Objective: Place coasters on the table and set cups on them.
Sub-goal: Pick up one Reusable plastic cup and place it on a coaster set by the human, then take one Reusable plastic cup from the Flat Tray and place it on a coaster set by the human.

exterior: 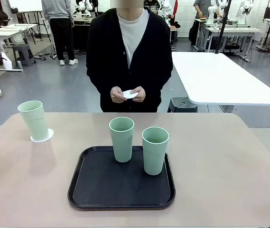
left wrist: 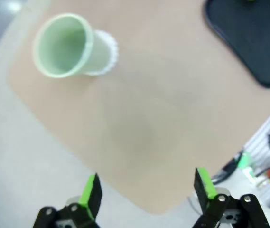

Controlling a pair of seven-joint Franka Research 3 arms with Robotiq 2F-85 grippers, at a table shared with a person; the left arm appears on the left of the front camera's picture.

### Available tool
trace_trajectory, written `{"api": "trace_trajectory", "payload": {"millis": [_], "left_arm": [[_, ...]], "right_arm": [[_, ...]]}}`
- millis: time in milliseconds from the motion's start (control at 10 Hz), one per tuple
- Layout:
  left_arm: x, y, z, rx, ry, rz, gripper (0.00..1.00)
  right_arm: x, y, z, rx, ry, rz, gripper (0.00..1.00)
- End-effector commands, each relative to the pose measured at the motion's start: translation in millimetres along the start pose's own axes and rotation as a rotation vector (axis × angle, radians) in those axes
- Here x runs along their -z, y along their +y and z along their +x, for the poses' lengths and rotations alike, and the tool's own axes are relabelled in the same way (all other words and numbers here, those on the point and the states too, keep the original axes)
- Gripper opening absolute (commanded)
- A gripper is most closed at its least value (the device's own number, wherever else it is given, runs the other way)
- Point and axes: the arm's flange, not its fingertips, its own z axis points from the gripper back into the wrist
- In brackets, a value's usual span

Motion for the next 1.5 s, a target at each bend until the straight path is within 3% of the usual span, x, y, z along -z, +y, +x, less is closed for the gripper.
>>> {"api": "trace_trajectory", "payload": {"millis": [0, 100, 200, 700, 800, 1000, 1200, 1400], "left_arm": [[14.4, 6.4, 7.8, 0.002, -0.068, -0.099, 1.0], [29.5, 14.3, 10.0, 0.045, -0.115, -0.141, 1.0], [7.7, -4.3, 5.1, 0.009, -0.01, -0.047, 1.0], [10.3, -0.3, 5.3, 0.025, -0.031, -0.06, 1.0], [-4.7, 15.8, -10.8, -0.143, -0.208, -0.233, 1.0], [-3.5, 29.5, -72.5, -0.331, -0.444, -0.42, 1.0], [9.6, 50.3, -112.0, -0.457, -0.573, -0.505, 1.0], [30.3, 78.4, -151.9, -0.486, -0.576, -0.702, 1.0]], "right_arm": [[-0.7, -0.5, 0.1, -0.003, 0.001, 0.009, 1.0], [-0.7, -0.5, 0.1, -0.003, 0.001, 0.009, 1.0], [-0.7, -0.5, 0.1, -0.003, 0.001, 0.009, 1.0], [-0.7, -0.5, 0.1, -0.003, 0.001, 0.009, 1.0], [-0.7, -0.5, 0.1, -0.003, 0.001, 0.009, 1.0], [-0.7, -0.5, 0.1, -0.003, 0.001, 0.009, 1.0], [-0.7, -0.5, 0.1, -0.003, 0.001, 0.009, 1.0], [-0.7, -0.5, 0.1, -0.003, 0.001, 0.009, 1.0]]}}
